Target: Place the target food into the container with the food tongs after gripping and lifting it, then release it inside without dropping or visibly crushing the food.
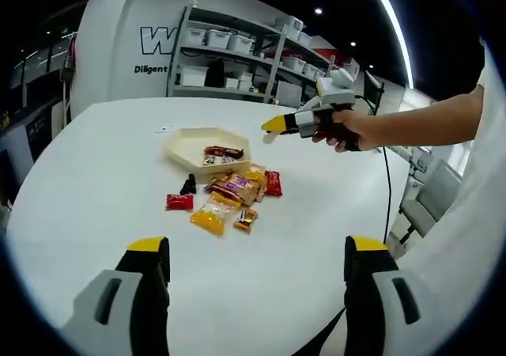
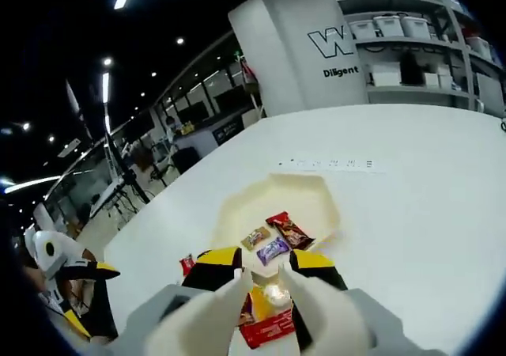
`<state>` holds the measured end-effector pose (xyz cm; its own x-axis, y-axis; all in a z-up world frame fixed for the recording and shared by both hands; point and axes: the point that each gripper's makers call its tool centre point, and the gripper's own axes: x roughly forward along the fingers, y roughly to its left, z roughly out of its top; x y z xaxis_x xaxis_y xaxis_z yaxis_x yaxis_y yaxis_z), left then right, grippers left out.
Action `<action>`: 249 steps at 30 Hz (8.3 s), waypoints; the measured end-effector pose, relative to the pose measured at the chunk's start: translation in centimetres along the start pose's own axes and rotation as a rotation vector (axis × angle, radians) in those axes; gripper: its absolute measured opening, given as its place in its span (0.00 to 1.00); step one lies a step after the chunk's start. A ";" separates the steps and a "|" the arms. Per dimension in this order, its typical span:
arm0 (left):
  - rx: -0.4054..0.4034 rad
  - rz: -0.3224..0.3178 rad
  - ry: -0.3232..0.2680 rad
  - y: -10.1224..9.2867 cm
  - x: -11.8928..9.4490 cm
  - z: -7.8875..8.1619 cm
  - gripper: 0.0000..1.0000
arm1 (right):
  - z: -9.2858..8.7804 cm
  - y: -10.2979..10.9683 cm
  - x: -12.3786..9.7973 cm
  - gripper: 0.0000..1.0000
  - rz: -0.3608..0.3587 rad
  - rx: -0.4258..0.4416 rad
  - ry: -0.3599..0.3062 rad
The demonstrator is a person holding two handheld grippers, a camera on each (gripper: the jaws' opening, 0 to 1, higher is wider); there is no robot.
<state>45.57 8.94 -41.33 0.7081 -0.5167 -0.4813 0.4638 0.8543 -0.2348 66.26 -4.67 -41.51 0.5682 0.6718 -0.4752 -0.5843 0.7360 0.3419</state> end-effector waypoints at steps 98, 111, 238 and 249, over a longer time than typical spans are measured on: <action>0.052 -0.063 0.007 -0.8 -0.7 0.3 0.88 | -7.6 -1.2 -3.2 0.23 -0.126 -0.178 0.119; 0.042 -0.047 0.008 0.0 -1.3 0.1 0.88 | -8.1 -2.3 -2.9 0.24 -0.203 -0.208 0.125; 0.011 -0.008 -0.040 1.9 -1.8 0.9 0.92 | 4.9 2.1 1.1 0.21 -0.055 -0.165 -0.036; 0.005 -0.011 -0.032 1.6 -2.1 0.5 0.91 | 0.3 3.1 1.2 0.21 -0.040 -0.141 0.033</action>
<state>45.11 11.38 -40.29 0.7196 -0.5275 -0.4517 0.4739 0.8484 -0.2359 65.27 -1.55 -40.79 0.5750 0.6370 -0.5134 -0.6381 0.7419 0.2060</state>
